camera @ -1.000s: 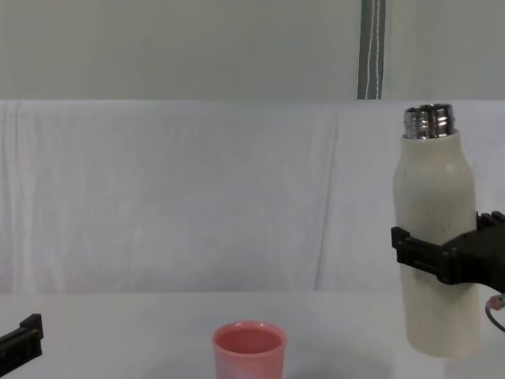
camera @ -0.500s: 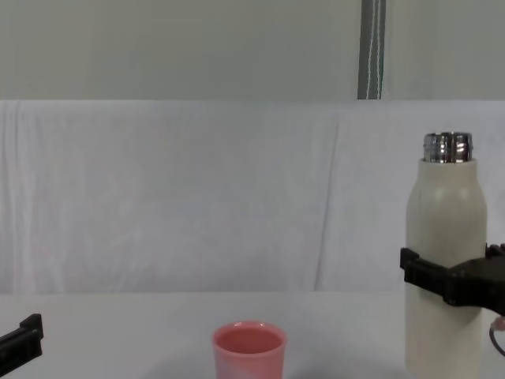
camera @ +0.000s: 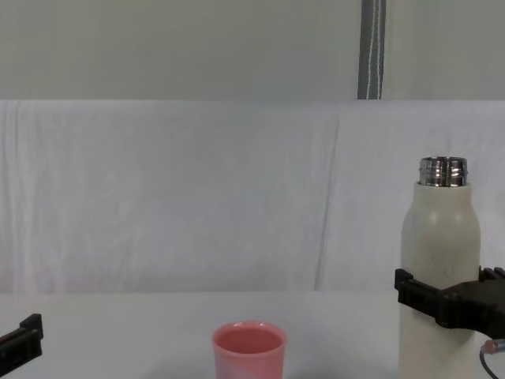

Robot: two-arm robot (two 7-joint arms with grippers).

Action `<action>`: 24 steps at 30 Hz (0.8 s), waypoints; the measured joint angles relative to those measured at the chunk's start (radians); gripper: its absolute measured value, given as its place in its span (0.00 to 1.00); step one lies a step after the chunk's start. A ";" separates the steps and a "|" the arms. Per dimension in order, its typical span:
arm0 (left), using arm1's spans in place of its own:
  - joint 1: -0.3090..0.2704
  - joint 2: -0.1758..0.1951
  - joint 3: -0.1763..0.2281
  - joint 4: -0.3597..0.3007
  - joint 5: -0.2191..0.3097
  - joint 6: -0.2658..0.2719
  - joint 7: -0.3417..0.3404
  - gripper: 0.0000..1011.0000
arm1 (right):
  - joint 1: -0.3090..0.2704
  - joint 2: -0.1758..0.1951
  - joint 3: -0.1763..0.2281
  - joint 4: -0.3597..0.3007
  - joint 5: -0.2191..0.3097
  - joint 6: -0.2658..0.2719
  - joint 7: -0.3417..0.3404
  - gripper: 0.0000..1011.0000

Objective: Grasp the thermos with one hand and pour water into the cup lid.

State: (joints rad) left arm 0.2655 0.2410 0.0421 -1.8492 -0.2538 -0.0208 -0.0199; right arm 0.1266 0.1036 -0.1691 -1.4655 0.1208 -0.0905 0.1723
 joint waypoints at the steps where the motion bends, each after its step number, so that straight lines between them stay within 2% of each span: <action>1: 0.000 0.000 0.000 0.000 0.000 0.000 0.000 0.99 | 0.001 -0.001 0.000 0.003 0.000 -0.003 -0.001 0.94; 12: 0.000 0.000 0.000 0.000 0.000 0.000 0.000 0.99 | 0.015 -0.006 -0.003 0.042 0.011 -0.036 0.005 0.94; 24: 0.000 0.000 0.000 0.000 0.000 0.000 0.000 0.99 | 0.020 -0.007 -0.005 0.057 0.014 -0.046 0.009 0.94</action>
State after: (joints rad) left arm 0.2655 0.2410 0.0421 -1.8492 -0.2538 -0.0208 -0.0199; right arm 0.1469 0.0963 -0.1740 -1.4083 0.1343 -0.1368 0.1816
